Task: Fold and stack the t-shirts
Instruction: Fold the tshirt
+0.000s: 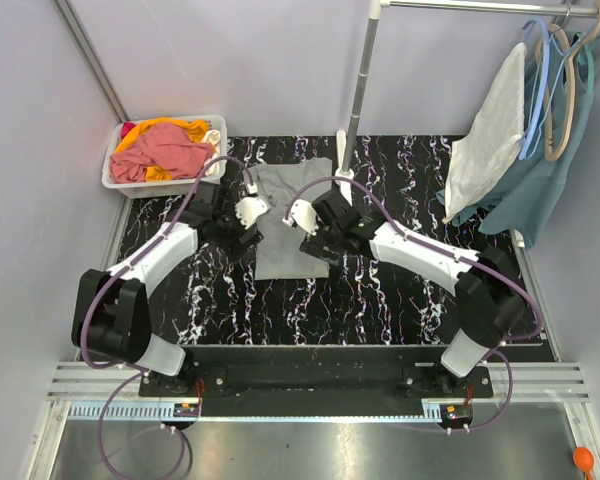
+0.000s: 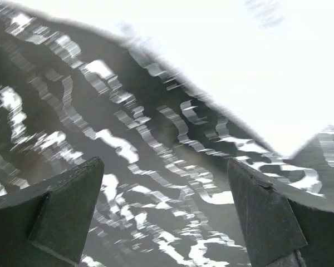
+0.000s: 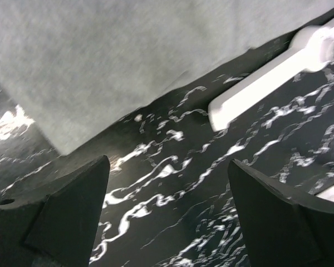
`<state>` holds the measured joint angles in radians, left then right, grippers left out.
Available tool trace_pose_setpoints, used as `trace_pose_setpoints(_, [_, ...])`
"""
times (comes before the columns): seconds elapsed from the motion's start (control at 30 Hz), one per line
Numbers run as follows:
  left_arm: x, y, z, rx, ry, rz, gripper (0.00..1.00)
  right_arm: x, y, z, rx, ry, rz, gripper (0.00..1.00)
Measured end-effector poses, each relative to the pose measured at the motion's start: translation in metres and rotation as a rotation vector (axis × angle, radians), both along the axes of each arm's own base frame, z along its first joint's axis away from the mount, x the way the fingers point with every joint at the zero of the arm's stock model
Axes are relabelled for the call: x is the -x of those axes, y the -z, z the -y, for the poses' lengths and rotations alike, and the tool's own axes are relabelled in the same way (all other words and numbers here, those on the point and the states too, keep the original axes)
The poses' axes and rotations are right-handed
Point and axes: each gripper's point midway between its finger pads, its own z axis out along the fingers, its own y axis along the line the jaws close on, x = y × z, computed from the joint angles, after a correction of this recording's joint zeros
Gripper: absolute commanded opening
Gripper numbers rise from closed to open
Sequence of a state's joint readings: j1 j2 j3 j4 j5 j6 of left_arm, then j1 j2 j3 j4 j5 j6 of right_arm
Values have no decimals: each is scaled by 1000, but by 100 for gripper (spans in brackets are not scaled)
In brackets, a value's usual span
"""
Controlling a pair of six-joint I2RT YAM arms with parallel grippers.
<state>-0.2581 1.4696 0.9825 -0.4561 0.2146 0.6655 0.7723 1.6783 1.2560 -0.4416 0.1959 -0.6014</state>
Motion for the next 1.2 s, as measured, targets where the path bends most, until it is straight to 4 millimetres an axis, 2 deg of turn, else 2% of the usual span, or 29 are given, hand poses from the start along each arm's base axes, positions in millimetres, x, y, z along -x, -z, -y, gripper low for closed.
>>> trace_pose_setpoints(0.13, [11, 1, 24, 65, 46, -73, 99, 21, 25, 11, 5, 6, -74, 91])
trace_pose_setpoints(0.23, [21, 16, 35, 81, 67, -151, 99, 36, 46, 19, 23, 12, -130, 91])
trace_pose_setpoints(0.3, [29, 27, 41, 80, 80, -201, 99, 41, 53, 21, 28, 14, -149, 90])
trace_pose_setpoints(0.43, [43, 46, 53, 62, 118, -278, 99, 45, 55, 22, 23, 17, -153, 90])
trace_pose_setpoints(0.67, [56, 63, 62, 42, 148, -345, 94, 47, 49, 25, 6, 18, -140, 89])
trace_pose_setpoints(0.77, [58, 69, 62, 36, 147, -363, 88, 48, 50, 25, 3, 16, -141, 89])
trace_pose_setpoints(1.07, [52, 73, 63, 29, 148, -366, 55, 47, 52, 18, -22, 1, -141, 85])
trace_pose_setpoints(1.2, [48, 74, 66, 32, 147, -364, 42, 47, 64, 15, -14, -6, -163, 84])
